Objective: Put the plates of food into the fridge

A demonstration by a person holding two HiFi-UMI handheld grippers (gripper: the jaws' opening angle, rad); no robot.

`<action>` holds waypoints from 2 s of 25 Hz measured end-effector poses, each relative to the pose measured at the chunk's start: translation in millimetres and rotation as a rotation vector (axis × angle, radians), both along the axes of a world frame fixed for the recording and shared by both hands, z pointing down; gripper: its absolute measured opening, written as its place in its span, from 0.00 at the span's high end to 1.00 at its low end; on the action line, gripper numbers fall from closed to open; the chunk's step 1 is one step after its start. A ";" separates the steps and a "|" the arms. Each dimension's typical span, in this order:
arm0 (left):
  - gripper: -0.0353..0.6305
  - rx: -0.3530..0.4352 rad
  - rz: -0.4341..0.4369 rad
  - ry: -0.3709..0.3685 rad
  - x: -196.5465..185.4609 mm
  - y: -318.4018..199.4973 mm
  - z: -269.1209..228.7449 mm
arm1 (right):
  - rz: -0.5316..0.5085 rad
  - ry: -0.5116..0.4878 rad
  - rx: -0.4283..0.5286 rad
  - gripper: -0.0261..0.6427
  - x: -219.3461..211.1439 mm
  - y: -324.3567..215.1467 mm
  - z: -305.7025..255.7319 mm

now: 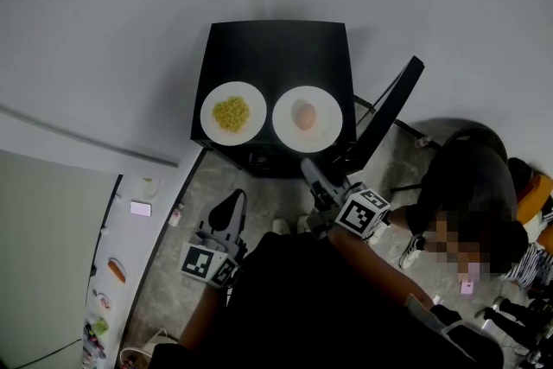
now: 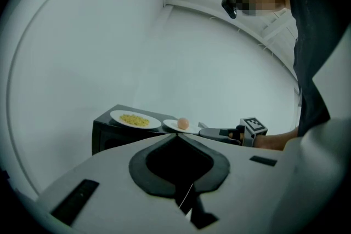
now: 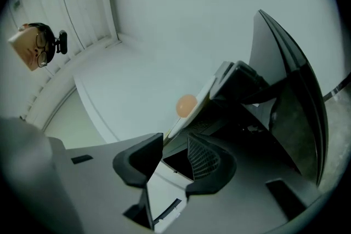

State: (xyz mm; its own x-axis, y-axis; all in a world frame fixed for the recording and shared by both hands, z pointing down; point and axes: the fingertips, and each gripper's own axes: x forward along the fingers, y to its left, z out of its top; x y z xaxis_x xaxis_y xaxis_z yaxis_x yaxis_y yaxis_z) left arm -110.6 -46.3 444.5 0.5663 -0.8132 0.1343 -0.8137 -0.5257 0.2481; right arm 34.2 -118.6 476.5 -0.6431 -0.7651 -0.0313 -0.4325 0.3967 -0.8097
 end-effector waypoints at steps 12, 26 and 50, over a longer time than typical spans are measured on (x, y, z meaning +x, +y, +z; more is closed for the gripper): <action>0.91 -0.012 0.023 -0.004 -0.4 -14.5 5.6 | 0.048 -0.100 -0.079 0.76 1.3 -23.4 1.8; 0.91 -0.004 0.003 0.039 -2.5 -13.7 -3.5 | 0.061 -0.332 -0.206 0.87 10.8 -32.3 1.1; 0.91 -0.007 0.001 0.065 7.2 29.5 -0.4 | -0.088 -0.373 -0.309 0.90 16.6 61.6 9.3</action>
